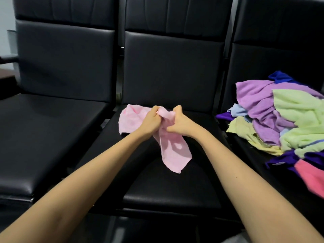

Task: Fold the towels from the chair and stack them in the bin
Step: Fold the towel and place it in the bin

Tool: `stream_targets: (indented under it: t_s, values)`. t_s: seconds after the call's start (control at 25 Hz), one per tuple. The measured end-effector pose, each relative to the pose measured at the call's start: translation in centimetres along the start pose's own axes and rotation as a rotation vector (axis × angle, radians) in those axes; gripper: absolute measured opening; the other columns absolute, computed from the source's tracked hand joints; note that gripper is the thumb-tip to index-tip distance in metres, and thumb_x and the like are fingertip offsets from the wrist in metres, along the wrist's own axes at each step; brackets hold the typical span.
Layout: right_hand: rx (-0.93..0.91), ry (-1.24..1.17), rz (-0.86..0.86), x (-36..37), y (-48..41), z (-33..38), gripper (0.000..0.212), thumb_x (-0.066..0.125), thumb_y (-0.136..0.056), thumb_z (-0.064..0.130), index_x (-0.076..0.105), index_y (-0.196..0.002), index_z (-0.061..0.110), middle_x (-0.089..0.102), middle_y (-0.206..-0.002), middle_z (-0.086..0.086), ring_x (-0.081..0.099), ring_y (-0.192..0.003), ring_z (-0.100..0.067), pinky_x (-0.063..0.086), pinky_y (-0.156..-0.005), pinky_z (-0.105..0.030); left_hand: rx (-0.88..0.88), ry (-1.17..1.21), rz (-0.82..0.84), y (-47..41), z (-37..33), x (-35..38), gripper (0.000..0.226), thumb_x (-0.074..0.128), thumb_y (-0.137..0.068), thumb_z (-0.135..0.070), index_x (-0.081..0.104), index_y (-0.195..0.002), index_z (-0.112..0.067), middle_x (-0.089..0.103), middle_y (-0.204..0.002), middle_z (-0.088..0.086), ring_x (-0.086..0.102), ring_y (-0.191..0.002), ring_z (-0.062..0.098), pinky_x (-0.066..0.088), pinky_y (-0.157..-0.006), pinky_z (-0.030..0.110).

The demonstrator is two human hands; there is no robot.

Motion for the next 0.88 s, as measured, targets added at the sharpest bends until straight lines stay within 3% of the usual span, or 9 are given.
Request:
stream_targets:
  t_s: [0.12, 0.2, 0.28, 0.4, 0.48, 0.56, 0.68, 0.76, 0.88]
  values:
    - [0.143, 0.177, -0.238, -2.1, -0.9, -1.3, 0.015, 0.046, -0.088, 0.020, 0.055, -0.098, 0.013, 0.062, -0.091, -0.007, 0.060, -0.082, -0.028, 0.047, -0.066, -0.032, 0.032, -0.360, 0.308, -1.1, 1.6, 1.3, 0.038, 0.055, -0.084, -0.054, 0.059, -0.098, -0.019, 0.059, -0.086, -0.004, 0.056, -0.093, 0.013, 0.046, -0.082, 0.026]
    - [0.280, 0.012, -0.371, -4.0, -0.6, -2.8, 0.022, 0.044, -0.086, 0.015, 0.064, -0.095, 0.016, 0.065, -0.099, -0.010, 0.063, -0.087, -0.029, 0.052, -0.072, -0.034, 0.066, -0.831, 0.470, -1.0, 3.7, 1.3, 0.043, 0.066, -0.076, -0.050, 0.057, -0.108, -0.023, 0.063, -0.099, -0.001, 0.056, -0.102, 0.016, 0.042, -0.098, 0.032]
    - [0.280, -0.444, -0.477, -5.3, -0.6, -4.6, 0.033, 0.040, -0.090, 0.011, 0.063, -0.113, 0.019, 0.060, -0.111, -0.006, 0.060, -0.098, -0.027, 0.053, -0.079, -0.036, 0.007, -0.990, 0.354, -1.7, 5.3, -0.4, 0.037, 0.059, -0.086, -0.030, 0.056, -0.121, -0.018, 0.064, -0.108, 0.004, 0.058, -0.105, 0.024, 0.045, -0.093, 0.034]
    - [0.260, -0.819, -0.605, -6.7, 0.0, -7.1, 0.034, 0.035, -0.089, 0.008, 0.063, -0.103, 0.023, 0.058, -0.101, -0.001, 0.054, -0.092, -0.021, 0.045, -0.070, -0.028, -0.148, -0.517, -0.040, -3.0, 5.7, -4.2, 0.027, 0.045, -0.089, -0.027, 0.067, -0.104, -0.027, 0.066, -0.103, -0.002, 0.061, -0.099, 0.022, 0.048, -0.085, 0.032]
    - [0.183, -0.669, -0.643, -7.6, 0.0, -7.3, 0.023, 0.035, -0.082, 0.008, 0.056, -0.088, 0.017, 0.055, -0.092, -0.003, 0.049, -0.086, -0.020, 0.040, -0.067, -0.028, -0.138, -0.305, -0.225, -3.6, 4.0, -6.3, 0.023, 0.042, -0.078, -0.021, 0.063, -0.081, -0.032, 0.065, -0.088, -0.007, 0.060, -0.087, 0.018, 0.050, -0.076, 0.031]
    - [0.077, -0.386, -0.588, -8.2, 0.0, -6.2, 0.025, 0.039, -0.079, 0.014, 0.053, -0.100, 0.012, 0.053, -0.097, -0.005, 0.049, -0.089, -0.019, 0.039, -0.067, -0.028, -0.016, -0.184, -0.229, -4.0, 1.6, -6.8, 0.024, 0.041, -0.081, -0.008, 0.060, -0.080, -0.022, 0.062, -0.080, -0.005, 0.057, -0.082, 0.016, 0.047, -0.074, 0.032]
    - [0.068, 0.413, -0.321, -6.8, 0.7, -4.5, 0.057, 0.063, -0.078, 0.035, 0.041, -0.126, 0.012, 0.046, -0.119, -0.011, 0.048, -0.108, -0.030, 0.041, -0.086, -0.039, 0.017, -0.376, 0.166, -3.2, 0.6, -5.1, 0.022, 0.055, -0.077, -0.033, 0.065, -0.088, -0.018, 0.064, -0.085, -0.007, 0.060, -0.077, 0.009, 0.048, -0.070, 0.026]
    - [0.113, 0.815, -0.142, -4.8, 1.3, -4.7, 0.058, 0.064, -0.079, 0.037, 0.041, -0.127, 0.015, 0.050, -0.124, -0.010, 0.050, -0.113, -0.031, 0.040, -0.085, -0.038, -0.096, -0.682, 0.411, -1.6, 2.6, -4.5, 0.020, 0.062, -0.066, -0.041, 0.058, -0.068, -0.021, 0.054, -0.072, -0.009, 0.053, -0.062, 0.008, 0.043, -0.059, 0.022]
    - [0.195, 0.788, -0.143, -5.1, 1.5, -5.4, 0.034, 0.049, -0.086, 0.011, 0.057, -0.119, 0.014, 0.060, -0.121, -0.010, 0.057, -0.111, -0.031, 0.040, -0.076, -0.032, -0.015, -0.802, 0.431, -2.0, 1.4, -4.4, 0.015, 0.054, -0.082, -0.010, 0.054, -0.070, -0.019, 0.054, -0.076, -0.004, 0.054, -0.076, 0.018, 0.038, -0.061, 0.027]
Point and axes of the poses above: each hand's wrist, its own y-axis away from the middle knuckle, its own x-axis out of the palm, z = x × y, the point moved 8 cm from there along -y, towards the middle knuckle
